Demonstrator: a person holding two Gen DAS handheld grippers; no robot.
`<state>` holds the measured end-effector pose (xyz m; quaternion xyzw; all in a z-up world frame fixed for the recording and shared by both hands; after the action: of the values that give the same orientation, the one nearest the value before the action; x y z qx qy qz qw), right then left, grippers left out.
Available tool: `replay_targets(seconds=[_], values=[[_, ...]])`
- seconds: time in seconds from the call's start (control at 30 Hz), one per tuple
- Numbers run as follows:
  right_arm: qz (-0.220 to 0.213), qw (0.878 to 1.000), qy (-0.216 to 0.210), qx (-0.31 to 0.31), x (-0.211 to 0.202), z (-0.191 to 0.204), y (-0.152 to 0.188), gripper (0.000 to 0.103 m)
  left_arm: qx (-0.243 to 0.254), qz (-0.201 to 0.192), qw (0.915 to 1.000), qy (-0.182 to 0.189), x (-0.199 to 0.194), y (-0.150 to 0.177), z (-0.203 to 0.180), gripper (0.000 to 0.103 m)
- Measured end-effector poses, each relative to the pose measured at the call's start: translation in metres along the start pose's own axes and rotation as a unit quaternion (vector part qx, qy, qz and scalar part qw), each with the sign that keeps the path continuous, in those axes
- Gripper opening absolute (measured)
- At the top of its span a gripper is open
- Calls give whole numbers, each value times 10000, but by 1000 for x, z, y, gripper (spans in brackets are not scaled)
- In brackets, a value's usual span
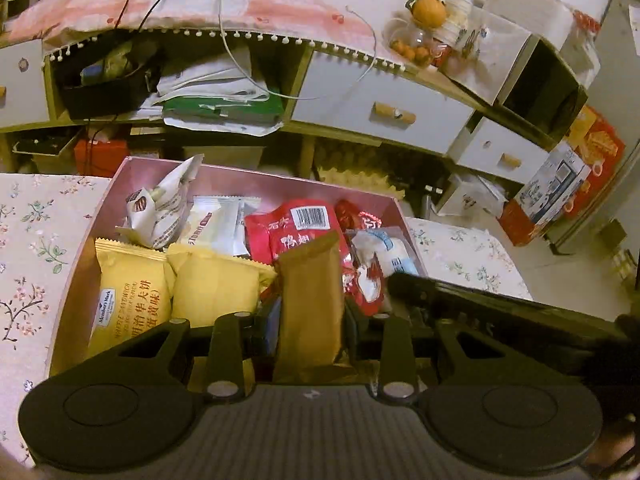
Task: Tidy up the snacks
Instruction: 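Place the brown bar and white pack into the pink box with both grippers, then move both open grippers back toward the remaining snacks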
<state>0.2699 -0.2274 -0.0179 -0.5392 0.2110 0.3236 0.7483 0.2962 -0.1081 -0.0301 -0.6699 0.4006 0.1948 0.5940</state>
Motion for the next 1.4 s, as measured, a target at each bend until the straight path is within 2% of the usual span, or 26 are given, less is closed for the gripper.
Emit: replay_targets(seconds=[0.07, 0.1, 0.13, 0.2, 0.23, 0.3, 0.43, 0.6, 0.8, 0.9, 1.0, 1.13, 1.27, 1.4], values=[[153, 9998, -89, -75, -4, 0, 0, 22, -65, -73, 9999, 26, -5, -3, 4, 41], [205, 9997, -110, -83, -6, 0, -2, 26, -25, -127, 9999, 18, -9, -4, 4, 53], [213, 9997, -113, -85, -10, -2, -3, 30, 47, -181, 9998, 33, -13, -6, 3, 56], [198, 9996, -165, -74, -16, 1, -4, 52, 140, -311, 9994, 79, -22, -9, 1, 65], [151, 9998, -110, -87, -22, 0, -6, 56, 146, -379, 9992, 38, -29, -11, 2, 68], [43, 10000, -29, -68, -31, -1, -11, 56, 135, -441, 9989, 41, -37, -15, 3, 69], [-107, 9989, -215, 404, -48, -6, -18, 56, 38, -538, 9985, 68, -58, -20, 9, 69], [34, 9977, -246, 628, -65, -4, -17, 56, -103, -535, 9985, -18, -81, -17, 23, 69], [236, 9983, -248, 469, -84, 10, -9, 57, -358, -255, 9989, -160, -106, 1, 51, 69], [315, 9983, -329, 376, -94, 21, -4, 59, -482, -175, 9986, -114, -119, 13, 64, 71], [396, 9981, -432, 186, -102, 32, 4, 65, -429, 41, 9987, -273, -128, 32, 72, 72], [691, 9967, -427, -40, -101, 44, 22, 66, -277, 324, 9979, -486, -133, 64, 82, 72], [958, 9946, -403, -71, -94, 51, 38, 66, -365, 431, 9973, -479, -142, 87, 94, 72], [1109, 9924, -502, -194, -94, 66, 50, 71, -390, 490, 9971, -437, -150, 104, 98, 73]])
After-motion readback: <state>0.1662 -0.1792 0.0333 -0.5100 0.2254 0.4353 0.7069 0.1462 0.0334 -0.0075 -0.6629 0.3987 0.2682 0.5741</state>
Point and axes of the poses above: each gripper's, at about its wrist camera, not at the fingertips, and x roughly the way its jaws point, z to its left, y to its underside, the point moved 8 cm from there along x, roughly the way its jaws point, and after that the axes turned 6 degrees about -y, right-handed, at the moved point
